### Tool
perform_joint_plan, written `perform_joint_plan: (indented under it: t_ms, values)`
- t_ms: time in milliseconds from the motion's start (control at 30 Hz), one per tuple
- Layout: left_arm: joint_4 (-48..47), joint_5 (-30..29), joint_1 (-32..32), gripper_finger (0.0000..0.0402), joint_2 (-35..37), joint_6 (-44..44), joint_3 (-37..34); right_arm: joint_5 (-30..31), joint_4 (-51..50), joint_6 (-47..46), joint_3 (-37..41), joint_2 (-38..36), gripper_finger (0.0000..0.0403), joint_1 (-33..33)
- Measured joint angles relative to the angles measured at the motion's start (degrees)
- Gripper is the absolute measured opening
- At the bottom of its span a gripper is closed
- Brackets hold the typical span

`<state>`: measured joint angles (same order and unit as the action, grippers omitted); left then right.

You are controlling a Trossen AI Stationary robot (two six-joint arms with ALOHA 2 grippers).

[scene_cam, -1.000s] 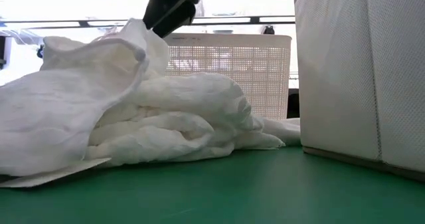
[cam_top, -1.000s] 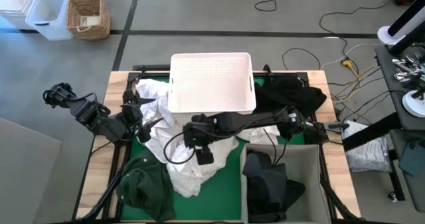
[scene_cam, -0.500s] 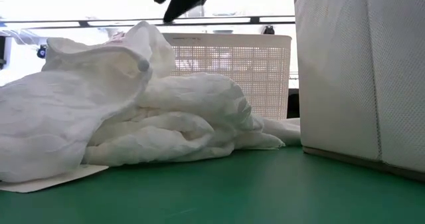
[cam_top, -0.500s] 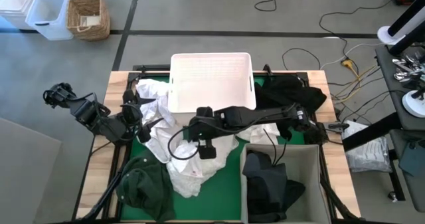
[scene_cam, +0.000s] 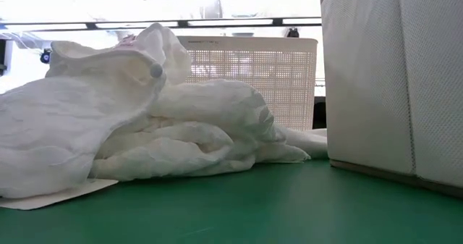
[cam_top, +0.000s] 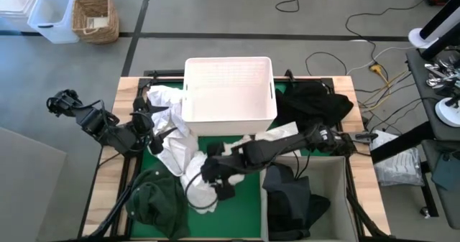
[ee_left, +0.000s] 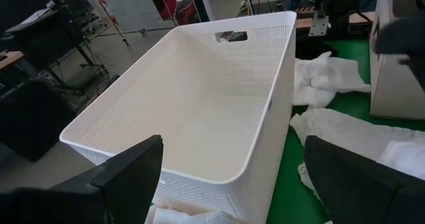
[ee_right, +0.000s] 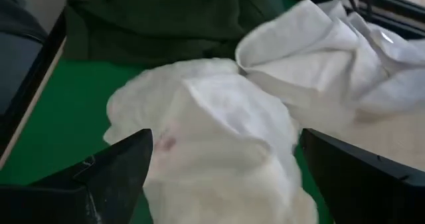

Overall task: Pick and place trash into bin
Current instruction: Put the white cloth into the white plastic storage bin

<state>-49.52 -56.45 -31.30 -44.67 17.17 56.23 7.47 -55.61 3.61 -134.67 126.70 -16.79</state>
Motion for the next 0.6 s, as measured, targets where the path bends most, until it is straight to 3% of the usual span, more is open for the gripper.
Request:
perform_joint_plan:
  t_ms: [600]
  values:
    - [0.22,0.00,0.01,0.0339,-0.23,-0.35,0.00,0.45,5.09,-6.55,0.03,16.24,0.0375,0.17]
